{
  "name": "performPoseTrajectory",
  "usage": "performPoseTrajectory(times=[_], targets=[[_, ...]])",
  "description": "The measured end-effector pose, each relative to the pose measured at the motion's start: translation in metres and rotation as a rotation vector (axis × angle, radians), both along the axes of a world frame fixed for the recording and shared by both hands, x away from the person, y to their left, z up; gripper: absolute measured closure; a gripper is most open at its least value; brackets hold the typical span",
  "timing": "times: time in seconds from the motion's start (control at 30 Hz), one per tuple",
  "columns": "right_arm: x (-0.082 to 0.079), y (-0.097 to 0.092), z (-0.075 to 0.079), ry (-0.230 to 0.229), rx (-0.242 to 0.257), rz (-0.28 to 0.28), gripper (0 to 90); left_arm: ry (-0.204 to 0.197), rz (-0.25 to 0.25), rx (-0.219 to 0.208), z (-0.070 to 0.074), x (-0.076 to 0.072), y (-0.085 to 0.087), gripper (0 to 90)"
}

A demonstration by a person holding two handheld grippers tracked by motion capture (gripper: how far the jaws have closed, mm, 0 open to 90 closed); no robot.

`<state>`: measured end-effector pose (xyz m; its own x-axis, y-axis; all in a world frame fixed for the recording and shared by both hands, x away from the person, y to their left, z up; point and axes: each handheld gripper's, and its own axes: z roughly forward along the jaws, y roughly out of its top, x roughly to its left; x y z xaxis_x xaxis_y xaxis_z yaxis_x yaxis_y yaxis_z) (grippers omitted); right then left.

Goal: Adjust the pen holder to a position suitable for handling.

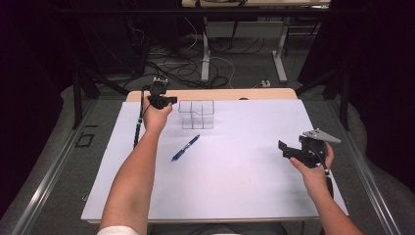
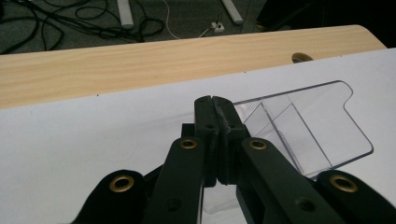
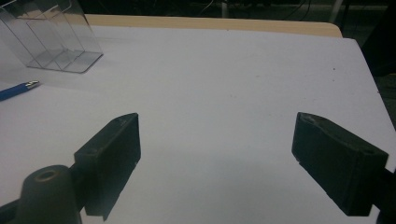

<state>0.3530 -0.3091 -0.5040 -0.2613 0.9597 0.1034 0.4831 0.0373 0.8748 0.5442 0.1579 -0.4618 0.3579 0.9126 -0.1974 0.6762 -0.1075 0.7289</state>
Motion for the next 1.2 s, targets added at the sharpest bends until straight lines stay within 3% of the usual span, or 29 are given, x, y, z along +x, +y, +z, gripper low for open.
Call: performPoseTrajectory(times=[0.37, 0.87, 1.2], targets=[[0.0, 0.002, -0.001, 0.001, 0.002, 0.011, 15.3, 0.043, -0.022, 0.008, -0.013, 0.007, -0.004, 90.0], [0.0, 0.003, -0.002, 0.007, 0.002, 0.015, 15.4, 0.042, -0.044, 0.014, -0.015, 0.004, -0.014, 90.0], [0.001, 0.003, -0.003, 0.004, -0.003, 0.023, 15.6, 0.057, -0.037, -0.02, -0.021, -0.002, -0.019, 90.0]])
